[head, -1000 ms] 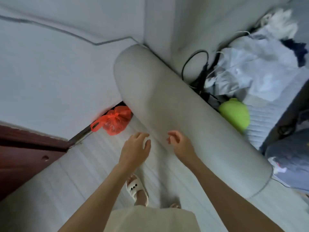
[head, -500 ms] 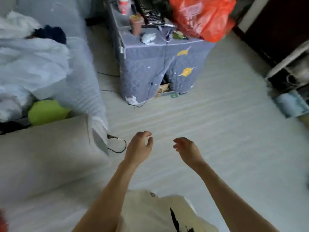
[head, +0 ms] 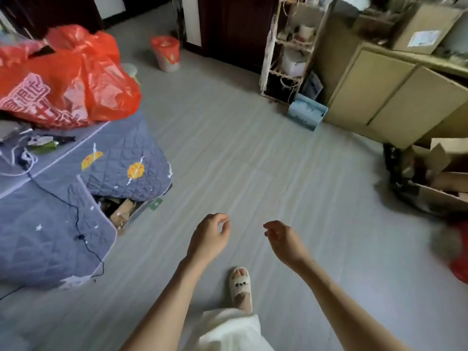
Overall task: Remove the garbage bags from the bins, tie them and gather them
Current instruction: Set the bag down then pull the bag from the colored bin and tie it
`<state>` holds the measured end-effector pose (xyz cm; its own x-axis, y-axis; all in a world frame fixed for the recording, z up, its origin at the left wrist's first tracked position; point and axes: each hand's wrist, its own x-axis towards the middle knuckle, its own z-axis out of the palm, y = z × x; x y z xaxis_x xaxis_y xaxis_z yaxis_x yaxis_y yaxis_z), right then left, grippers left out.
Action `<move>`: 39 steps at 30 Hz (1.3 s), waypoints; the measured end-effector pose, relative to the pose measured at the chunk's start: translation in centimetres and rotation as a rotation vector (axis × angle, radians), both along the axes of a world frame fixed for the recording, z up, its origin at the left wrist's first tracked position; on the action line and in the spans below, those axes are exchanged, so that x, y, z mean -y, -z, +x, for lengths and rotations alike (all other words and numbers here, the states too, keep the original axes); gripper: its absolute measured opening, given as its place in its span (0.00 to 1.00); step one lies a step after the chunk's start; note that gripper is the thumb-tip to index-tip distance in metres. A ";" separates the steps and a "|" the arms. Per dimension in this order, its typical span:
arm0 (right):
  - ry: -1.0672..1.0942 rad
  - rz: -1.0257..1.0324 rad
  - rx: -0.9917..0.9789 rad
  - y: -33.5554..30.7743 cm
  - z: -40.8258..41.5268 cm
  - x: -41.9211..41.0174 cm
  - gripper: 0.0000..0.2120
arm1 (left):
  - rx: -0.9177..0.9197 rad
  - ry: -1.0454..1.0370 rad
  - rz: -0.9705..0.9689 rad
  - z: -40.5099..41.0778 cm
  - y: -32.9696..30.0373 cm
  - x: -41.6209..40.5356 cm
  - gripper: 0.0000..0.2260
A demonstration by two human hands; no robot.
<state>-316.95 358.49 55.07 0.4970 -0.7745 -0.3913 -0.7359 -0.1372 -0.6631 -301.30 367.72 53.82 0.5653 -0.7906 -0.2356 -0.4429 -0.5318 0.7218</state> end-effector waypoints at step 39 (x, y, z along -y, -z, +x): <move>-0.484 -0.378 0.078 -9.2 102.7 84.4 0.17 | 0.614 -0.037 0.034 100.1 -12.1 78.3 0.14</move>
<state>-214.20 274.11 64.24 0.8425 -0.5324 -0.0823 -0.4830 -0.6790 -0.5529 -201.24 289.47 65.97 0.6326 -0.7655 0.1172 -0.7531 -0.5729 0.3234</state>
